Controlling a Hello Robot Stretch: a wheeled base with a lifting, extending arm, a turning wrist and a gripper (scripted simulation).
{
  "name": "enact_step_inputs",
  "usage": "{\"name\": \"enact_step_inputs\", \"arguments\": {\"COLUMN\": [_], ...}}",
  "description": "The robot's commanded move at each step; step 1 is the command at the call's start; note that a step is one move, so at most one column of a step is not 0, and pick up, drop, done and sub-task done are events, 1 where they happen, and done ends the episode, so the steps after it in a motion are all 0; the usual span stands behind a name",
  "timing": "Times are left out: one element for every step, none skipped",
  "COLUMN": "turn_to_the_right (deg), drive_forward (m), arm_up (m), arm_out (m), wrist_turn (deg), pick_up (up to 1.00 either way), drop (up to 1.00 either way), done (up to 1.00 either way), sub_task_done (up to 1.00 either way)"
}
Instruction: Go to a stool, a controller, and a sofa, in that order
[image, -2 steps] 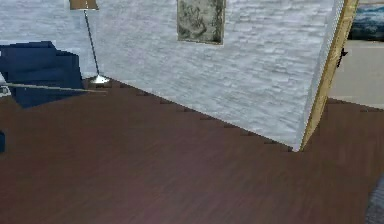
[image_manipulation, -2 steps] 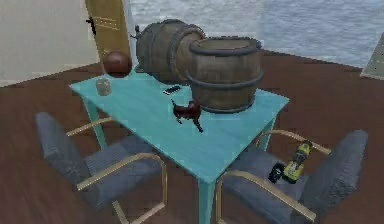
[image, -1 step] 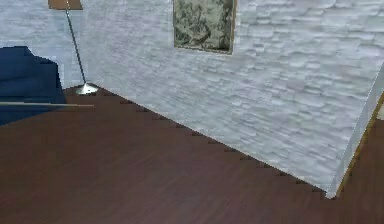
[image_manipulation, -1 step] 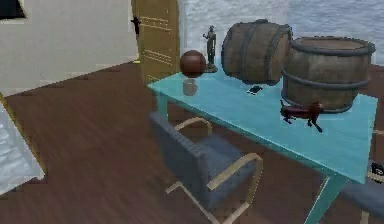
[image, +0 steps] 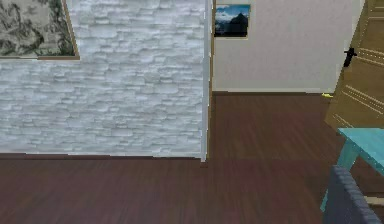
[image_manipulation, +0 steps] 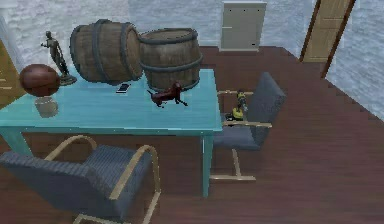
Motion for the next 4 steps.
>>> {"name": "enact_step_inputs", "arguments": {"turn_to_the_right": [0.0, 18.0, 0.0, 0.0], "drive_forward": [0.2, 0.0, 0.8, 0.8], "arm_up": [0.0, 0.0, 0.0, 0.0], "arm_out": [0.0, 0.0, 0.0, 0.0], "wrist_turn": [0.0, 0.0, 0.0, 0.0], "pick_up": [0.0, 0.0, 0.0, 0.0], "drop": [0.0, 0.0, 0.0, 0.0], "done": [0.0, 0.0, 0.0, 0.0], "sub_task_done": [0.0, 0.0, 0.0, 0.0]}}
